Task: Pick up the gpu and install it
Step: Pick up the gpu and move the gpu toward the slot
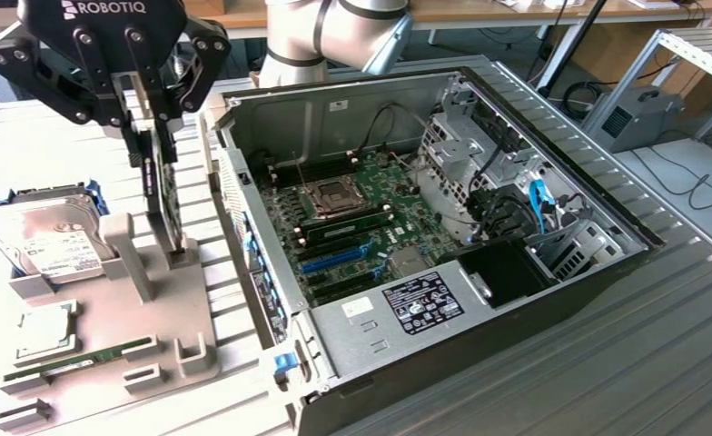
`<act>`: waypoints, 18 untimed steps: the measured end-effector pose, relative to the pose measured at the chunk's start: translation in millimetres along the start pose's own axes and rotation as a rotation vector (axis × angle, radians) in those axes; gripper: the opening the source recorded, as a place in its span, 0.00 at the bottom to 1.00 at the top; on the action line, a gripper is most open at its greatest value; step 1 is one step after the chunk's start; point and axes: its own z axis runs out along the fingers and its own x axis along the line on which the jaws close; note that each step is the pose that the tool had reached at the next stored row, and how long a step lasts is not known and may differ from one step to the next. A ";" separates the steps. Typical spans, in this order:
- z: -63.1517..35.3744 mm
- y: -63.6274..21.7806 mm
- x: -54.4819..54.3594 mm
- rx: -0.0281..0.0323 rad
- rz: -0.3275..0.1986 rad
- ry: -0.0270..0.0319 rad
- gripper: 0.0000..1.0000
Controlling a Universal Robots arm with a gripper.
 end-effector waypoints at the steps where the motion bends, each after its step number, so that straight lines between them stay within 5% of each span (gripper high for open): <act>1: 0.0 0.1 -1.2 0.0000 0.000 0.0000 0.26; 18: 0.3 1.0 -12.9 0.0000 0.000 0.0000 0.26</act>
